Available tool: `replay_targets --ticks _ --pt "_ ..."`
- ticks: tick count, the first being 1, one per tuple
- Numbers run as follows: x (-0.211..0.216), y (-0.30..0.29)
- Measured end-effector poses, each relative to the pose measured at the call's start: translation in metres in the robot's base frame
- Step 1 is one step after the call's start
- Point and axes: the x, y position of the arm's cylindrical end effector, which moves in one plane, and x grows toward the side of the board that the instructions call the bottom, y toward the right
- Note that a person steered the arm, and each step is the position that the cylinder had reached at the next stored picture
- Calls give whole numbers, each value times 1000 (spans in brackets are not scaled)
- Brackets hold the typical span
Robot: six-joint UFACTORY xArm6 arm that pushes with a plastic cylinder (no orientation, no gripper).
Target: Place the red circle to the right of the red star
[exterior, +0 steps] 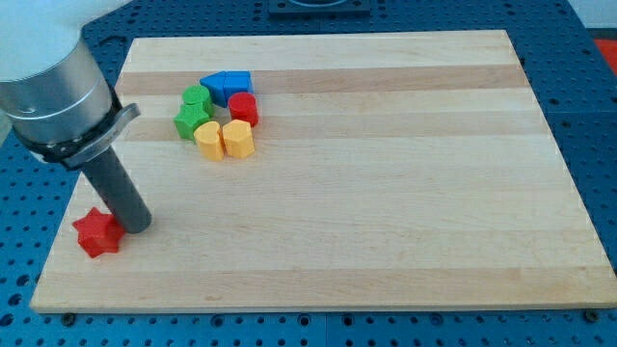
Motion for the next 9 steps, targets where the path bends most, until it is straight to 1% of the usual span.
replay_targets --ticks 1,2,3,4,5,6,7,8,9 --pt "5 -1" --pt "21 -13" --pt "14 16" --pt "-30 103" --pt "-84 174" --pt "-160 185" --pt "-220 178" --pt "-244 135" --pt "-235 72"
